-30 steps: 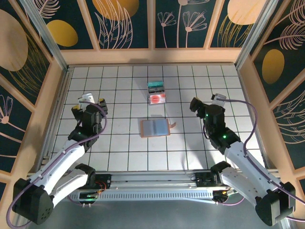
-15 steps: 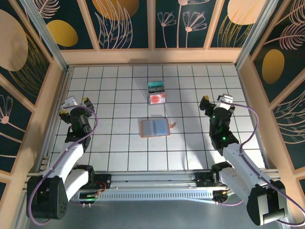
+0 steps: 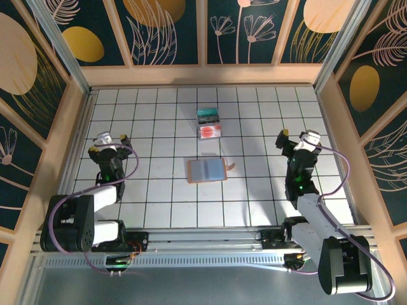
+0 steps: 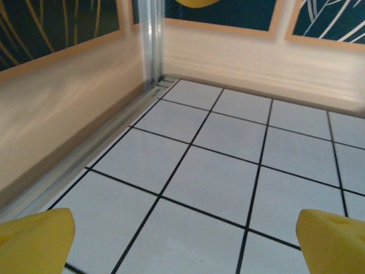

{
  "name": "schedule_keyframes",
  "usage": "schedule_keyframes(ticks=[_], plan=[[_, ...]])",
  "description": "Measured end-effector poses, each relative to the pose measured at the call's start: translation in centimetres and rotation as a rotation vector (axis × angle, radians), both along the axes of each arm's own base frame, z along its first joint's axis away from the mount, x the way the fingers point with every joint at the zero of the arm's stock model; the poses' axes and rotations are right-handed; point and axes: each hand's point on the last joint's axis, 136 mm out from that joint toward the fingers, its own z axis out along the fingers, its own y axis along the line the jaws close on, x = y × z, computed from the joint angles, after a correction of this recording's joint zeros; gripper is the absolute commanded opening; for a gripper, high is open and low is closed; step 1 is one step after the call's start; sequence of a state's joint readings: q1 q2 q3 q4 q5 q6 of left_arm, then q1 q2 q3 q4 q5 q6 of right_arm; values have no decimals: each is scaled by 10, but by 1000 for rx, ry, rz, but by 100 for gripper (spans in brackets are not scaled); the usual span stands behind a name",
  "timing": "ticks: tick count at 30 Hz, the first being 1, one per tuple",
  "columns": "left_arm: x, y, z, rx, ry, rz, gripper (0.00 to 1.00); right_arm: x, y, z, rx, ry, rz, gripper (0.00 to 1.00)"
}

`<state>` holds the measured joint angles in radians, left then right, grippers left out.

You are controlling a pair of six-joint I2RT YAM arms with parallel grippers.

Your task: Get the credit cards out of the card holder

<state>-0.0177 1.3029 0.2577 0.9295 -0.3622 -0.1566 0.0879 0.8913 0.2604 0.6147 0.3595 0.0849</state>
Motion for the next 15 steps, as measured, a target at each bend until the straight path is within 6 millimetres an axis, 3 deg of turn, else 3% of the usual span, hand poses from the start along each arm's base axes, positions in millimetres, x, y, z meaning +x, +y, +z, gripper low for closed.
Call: schedule_keyframes(ticks=[4, 10, 15], plan=[[3, -9, -5, 5, -36, -54, 99, -4, -6, -12, 3, -12, -6, 99], [3, -30, -31, 24, -5, -187, 99, -7, -12, -22, 7, -39, -7, 99], [14, -44, -20, 37, -35, -285, 99, -6, -16, -34, 12, -47, 2, 99]])
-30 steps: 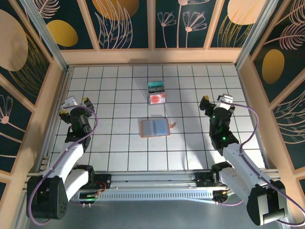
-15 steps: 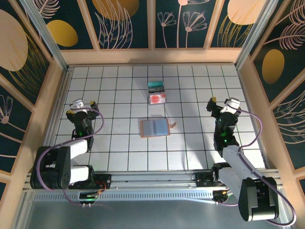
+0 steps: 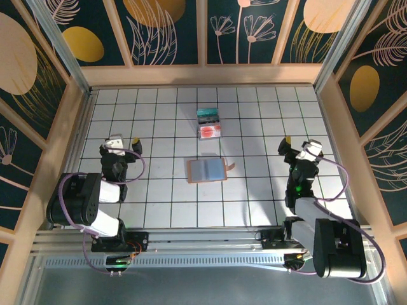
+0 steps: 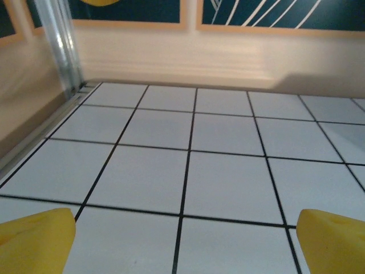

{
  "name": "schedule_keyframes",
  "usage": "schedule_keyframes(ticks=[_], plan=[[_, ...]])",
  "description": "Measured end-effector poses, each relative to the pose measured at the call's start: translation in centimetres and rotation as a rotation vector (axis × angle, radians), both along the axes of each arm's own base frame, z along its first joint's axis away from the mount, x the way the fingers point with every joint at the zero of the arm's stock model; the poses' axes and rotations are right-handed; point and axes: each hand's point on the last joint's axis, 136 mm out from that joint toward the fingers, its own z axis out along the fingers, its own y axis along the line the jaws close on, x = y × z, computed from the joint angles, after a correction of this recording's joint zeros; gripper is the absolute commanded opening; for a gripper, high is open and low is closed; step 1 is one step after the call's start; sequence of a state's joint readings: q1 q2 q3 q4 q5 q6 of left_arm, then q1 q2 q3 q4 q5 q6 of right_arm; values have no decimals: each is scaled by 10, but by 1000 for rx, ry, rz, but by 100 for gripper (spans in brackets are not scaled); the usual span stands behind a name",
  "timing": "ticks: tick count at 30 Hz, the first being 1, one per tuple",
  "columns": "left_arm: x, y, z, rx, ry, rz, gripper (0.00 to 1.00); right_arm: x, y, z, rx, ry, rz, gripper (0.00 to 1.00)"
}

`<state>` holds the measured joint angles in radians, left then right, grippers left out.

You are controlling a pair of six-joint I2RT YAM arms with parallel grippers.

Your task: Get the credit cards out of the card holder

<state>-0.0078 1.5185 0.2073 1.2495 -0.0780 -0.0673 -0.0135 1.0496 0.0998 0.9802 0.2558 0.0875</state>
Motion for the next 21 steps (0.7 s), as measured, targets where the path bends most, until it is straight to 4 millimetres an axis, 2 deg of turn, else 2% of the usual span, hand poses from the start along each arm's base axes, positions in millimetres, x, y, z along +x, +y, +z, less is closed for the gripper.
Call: schedule_keyframes(ticks=[5, 16, 19, 21], plan=[[5, 3, 7, 1, -16, 13, 99, 10, 4, -16, 4, 18, 46, 99], [5, 3, 7, 1, -17, 15, 99, 26, 22, -59, 16, 86, 160, 99], [5, 3, 7, 1, -17, 15, 99, 31, 25, -54, 13, 72, 188, 99], [5, 3, 7, 1, -17, 15, 99, 41, 32, -47, -2, 60, 239, 99]])
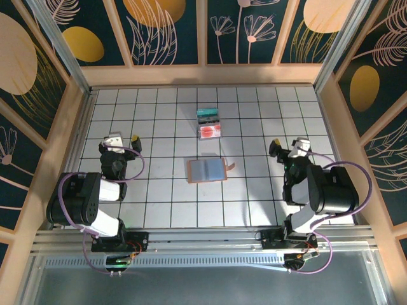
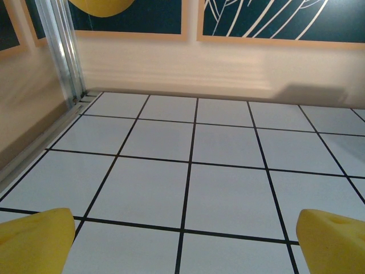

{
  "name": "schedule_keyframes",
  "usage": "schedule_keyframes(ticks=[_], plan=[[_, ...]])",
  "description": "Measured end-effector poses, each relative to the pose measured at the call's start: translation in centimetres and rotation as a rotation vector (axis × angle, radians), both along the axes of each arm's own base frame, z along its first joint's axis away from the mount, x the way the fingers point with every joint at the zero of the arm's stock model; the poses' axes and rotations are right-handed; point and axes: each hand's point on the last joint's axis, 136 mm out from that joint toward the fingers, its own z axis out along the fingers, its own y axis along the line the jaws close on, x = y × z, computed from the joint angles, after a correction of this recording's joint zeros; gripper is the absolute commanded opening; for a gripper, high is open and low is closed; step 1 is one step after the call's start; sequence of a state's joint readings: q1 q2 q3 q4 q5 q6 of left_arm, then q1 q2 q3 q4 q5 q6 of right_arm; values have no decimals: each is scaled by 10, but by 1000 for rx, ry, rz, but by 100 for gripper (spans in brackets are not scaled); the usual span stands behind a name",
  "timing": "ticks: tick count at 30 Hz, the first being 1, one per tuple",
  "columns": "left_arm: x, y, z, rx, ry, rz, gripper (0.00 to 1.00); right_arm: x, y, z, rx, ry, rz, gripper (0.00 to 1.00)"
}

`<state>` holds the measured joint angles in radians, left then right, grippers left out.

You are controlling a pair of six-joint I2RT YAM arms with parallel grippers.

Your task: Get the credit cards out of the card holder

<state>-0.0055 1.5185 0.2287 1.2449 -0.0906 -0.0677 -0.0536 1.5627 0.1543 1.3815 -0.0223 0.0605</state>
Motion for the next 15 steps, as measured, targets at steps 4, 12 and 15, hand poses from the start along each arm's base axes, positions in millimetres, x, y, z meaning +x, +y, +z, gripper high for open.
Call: schedule_keyframes(ticks=[4, 12, 15], plan=[[0, 0, 0, 0, 0, 0, 99, 13, 10, 14, -14, -33, 72, 99], [0, 0, 0, 0, 0, 0, 99, 12, 16, 7, -17, -5, 108, 99], [0, 0, 0, 0, 0, 0, 99, 12, 17, 6, -16, -1, 111, 99]])
